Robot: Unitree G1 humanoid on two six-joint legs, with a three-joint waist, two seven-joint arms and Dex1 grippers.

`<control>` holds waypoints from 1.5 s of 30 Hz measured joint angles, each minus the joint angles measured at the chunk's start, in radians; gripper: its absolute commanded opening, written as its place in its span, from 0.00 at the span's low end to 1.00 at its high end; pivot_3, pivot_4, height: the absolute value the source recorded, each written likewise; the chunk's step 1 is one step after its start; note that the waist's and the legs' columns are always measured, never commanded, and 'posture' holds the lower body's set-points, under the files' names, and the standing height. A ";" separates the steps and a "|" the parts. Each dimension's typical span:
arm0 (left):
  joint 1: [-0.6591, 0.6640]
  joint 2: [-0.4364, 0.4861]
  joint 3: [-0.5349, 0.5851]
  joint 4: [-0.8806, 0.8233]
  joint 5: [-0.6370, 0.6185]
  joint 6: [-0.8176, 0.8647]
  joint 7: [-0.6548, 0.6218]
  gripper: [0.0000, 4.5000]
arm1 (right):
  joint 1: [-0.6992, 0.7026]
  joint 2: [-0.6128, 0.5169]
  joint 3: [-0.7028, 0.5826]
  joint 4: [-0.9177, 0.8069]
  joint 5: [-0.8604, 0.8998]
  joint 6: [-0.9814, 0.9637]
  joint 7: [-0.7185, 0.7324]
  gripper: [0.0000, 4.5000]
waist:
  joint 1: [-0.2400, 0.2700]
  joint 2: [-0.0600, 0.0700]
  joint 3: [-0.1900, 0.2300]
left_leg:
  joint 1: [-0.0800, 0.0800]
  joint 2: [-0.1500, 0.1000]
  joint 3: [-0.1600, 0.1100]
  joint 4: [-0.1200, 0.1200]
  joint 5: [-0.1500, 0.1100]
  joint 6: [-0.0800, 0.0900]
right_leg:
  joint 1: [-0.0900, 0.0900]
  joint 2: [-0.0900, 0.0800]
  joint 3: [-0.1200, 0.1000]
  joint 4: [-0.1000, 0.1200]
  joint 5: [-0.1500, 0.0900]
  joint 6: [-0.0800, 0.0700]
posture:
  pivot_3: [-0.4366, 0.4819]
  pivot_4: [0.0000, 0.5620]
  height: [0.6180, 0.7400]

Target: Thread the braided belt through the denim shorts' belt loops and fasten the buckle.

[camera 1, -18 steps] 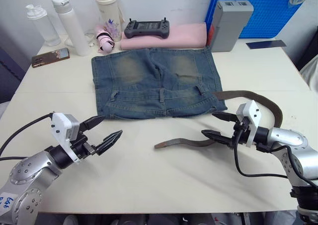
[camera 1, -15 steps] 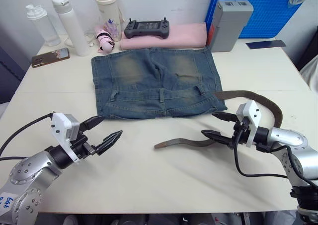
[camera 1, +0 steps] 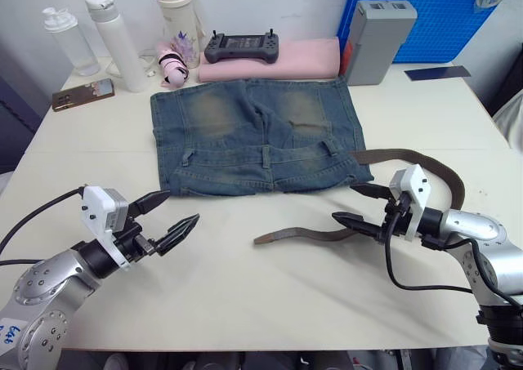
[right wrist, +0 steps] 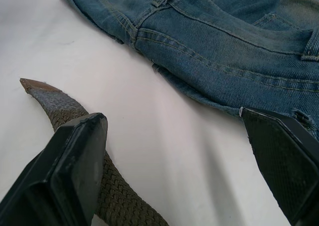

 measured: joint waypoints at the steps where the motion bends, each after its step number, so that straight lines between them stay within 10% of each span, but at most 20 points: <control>1: 0.000 0.000 0.000 0.000 0.000 0.000 -0.001 0.99 | 0.000 0.000 0.000 0.000 0.000 -0.001 0.001 1.00 | 0.000 0.000 0.000 | 0.000 0.000 0.000 0.000 0.000 0.000 | 0.000 0.000 0.000 0.000 0.000 0.000 | 0.48 0.27 1.00; 19: -0.010 0.012 -0.001 0.001 0.000 0.000 -0.051 0.99 | -0.046 -0.171 0.255 -0.035 -0.276 -0.210 0.221 1.00 | 0.001 -0.001 0.000 | 0.000 0.000 0.000 0.001 0.000 0.000 | 0.001 0.000 0.000 0.000 0.000 0.000 | 0.48 0.27 1.00; 28: -0.013 0.016 -0.001 0.001 0.000 0.015 -0.051 1.00 | -0.038 -0.121 0.304 0.023 -0.369 -0.324 0.171 0.01 | -0.002 -0.001 -0.001 | 0.001 0.001 0.000 0.001 0.000 0.000 | 0.002 0.000 0.000 0.000 0.000 0.000 | 0.48 0.27 1.00; 45: -0.264 0.147 -0.244 0.115 0.055 0.030 -0.291 1.00 | -0.191 -0.074 0.266 -0.134 -0.179 -0.128 0.202 0.01 | -0.001 -0.002 -0.001 | 0.000 0.001 -0.001 0.001 -0.001 -0.001 | 0.001 0.001 -0.002 0.000 0.000 0.000 | 0.48 0.27 1.00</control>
